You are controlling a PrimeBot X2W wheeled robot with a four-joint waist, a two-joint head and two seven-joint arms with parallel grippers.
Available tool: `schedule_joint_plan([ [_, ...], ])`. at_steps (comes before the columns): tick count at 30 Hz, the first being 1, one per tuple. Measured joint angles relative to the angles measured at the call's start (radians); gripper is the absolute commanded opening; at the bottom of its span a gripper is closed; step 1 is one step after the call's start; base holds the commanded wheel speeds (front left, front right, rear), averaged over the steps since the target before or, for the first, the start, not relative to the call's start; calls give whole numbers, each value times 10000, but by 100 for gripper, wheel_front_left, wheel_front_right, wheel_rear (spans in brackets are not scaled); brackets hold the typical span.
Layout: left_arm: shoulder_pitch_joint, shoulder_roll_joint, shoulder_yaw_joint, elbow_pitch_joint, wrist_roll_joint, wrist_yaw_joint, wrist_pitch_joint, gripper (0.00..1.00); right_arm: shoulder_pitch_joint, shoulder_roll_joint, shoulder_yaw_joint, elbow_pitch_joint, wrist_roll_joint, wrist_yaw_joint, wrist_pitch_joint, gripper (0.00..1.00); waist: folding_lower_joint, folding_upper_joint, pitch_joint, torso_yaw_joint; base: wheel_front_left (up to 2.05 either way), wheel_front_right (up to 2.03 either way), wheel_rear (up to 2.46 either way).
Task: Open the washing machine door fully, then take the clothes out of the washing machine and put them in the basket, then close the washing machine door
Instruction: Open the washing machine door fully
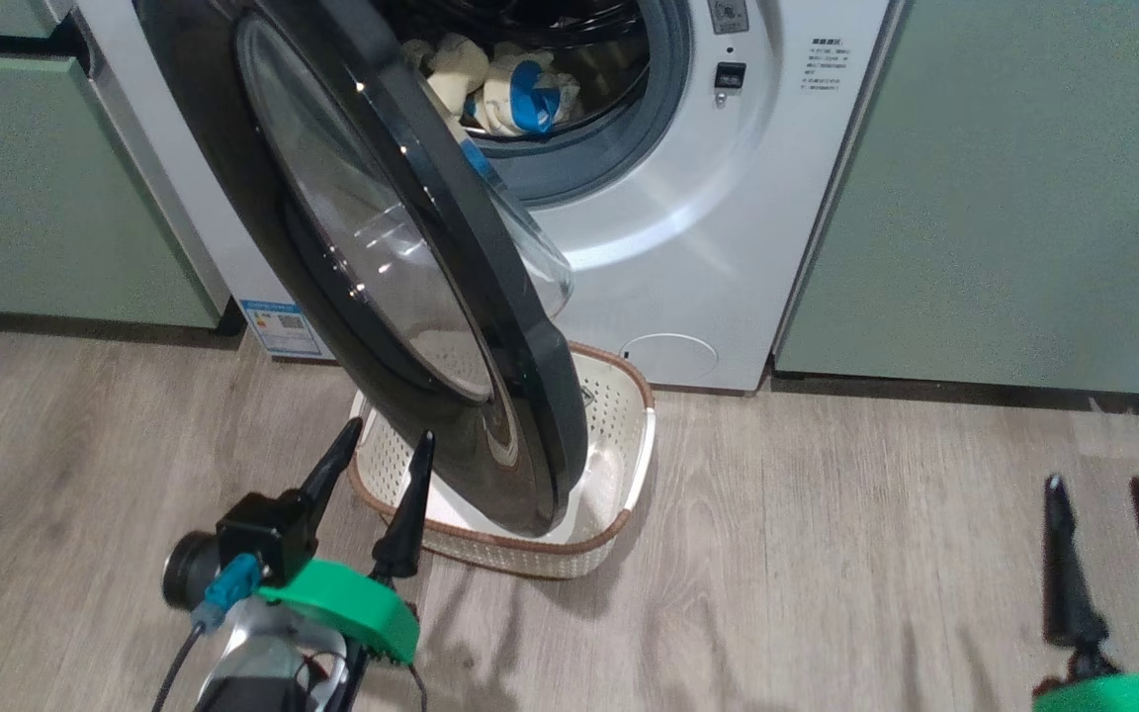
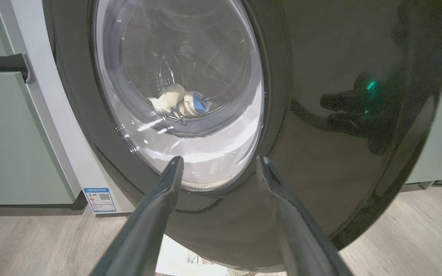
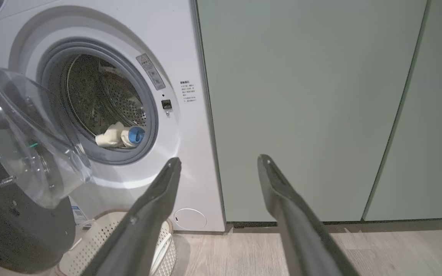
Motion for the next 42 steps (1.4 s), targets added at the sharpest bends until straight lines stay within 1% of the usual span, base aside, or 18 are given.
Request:
schedule_joint_plan([
  [3,91,2,17,2,0,0,0,100,425,232,-113,35,-541,0,0,100,0,0,-16,-10,0,0,0],
  [6,111,0,31,0,-17,2,0,100,585,412,-267,63,-838,0,0,100,0,0,-11,-36,0,0,0],
  [20,146,0,48,8,-88,13,0,100,634,635,-280,140,-976,0,0,100,0,0,17,-122,0,0,0],
  [21,146,0,44,10,-88,15,0,97,634,635,-270,140,-999,0,0,100,0,0,22,-124,0,0,0],
  [22,146,0,40,19,-88,15,0,35,634,635,-265,140,-1024,0,0,100,0,0,21,-126,0,0,0],
  [23,146,-2,40,38,-98,15,2,0,634,635,-259,138,-1030,0,0,100,0,0,20,-132,0,0,0],
  [32,144,21,46,27,-174,17,2,0,633,640,-278,111,-1049,0,0,100,0,0,86,-146,0,0,0],
  [35,136,35,86,-207,-173,130,2,0,633,648,-290,90,-1116,0,0,100,1,0,99,-156,0,0,0],
  [38,101,67,150,-750,-167,251,2,0,633,662,-291,73,-1118,0,0,100,0,0,98,-170,0,0,0],
  [42,-105,167,207,-1946,21,414,0,0,634,677,-291,25,-1122,0,0,100,0,0,96,-184,0,0,0],
])
